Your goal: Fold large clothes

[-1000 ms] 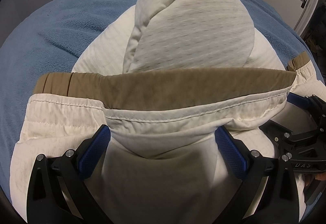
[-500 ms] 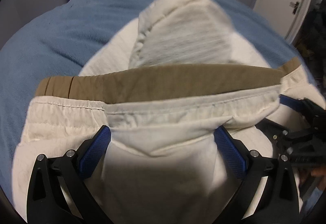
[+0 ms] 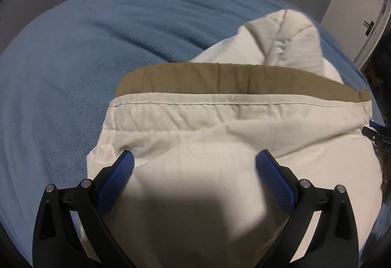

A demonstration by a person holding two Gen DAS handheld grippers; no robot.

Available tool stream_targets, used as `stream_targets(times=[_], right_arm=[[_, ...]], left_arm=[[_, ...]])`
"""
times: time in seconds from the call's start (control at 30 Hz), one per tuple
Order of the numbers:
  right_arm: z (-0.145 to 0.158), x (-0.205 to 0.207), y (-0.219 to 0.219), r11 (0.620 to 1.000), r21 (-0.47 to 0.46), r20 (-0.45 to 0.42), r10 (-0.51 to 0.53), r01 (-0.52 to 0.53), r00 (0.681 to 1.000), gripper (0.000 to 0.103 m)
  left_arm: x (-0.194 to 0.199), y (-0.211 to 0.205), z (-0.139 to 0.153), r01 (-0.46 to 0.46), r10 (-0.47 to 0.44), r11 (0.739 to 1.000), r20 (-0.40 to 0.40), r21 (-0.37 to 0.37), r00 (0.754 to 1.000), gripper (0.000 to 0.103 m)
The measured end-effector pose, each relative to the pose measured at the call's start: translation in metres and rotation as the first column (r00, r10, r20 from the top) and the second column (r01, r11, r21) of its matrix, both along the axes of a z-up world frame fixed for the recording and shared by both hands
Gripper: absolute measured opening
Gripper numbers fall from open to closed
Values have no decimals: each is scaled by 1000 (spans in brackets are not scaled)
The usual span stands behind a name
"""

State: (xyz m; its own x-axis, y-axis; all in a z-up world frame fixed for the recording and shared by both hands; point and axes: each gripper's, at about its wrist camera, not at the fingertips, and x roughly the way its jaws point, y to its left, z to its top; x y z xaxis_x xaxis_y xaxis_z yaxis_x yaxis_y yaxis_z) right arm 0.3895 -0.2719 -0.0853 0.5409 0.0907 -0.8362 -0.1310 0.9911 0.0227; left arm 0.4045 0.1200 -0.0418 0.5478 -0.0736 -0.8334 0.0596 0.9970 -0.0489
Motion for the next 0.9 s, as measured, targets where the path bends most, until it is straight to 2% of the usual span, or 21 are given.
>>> stream_targets(times=[0.1,0.27,0.53,0.67,0.77,0.83,0.9], right_arm=[[-9,7,2,1000,-9,-10,-2,2,1000,96],[-19,30,4,1000,15,-29,-20,20,999,97],[-26,21,2,999,33,-14,-28,28,1000,97],[-28,13,5,999,22,0,-33,33,999,97],[-25,0,5,999,-21,14,-49,50,999,97],[-16,-8,10,995,-70,27,-70,72,997,96],[-3,-21,11,993,-75,48,-90,93,995,96]], left_arm=[[8,-6,-7,22,-21,999,-13,49,1000,98],[22,-5,-15,11,-10,999,-34,38,999,98],[30,2,-21,7,-7,999,-17,32,1000,98],[22,-2,-23,4,-4,999,-4,47,1000,98],[10,-7,-20,2,-2,997,2,81,1000,98],[0,-12,-11,-13,12,994,4,112,1000,98],[-12,-14,2,-43,40,989,22,141,999,97]])
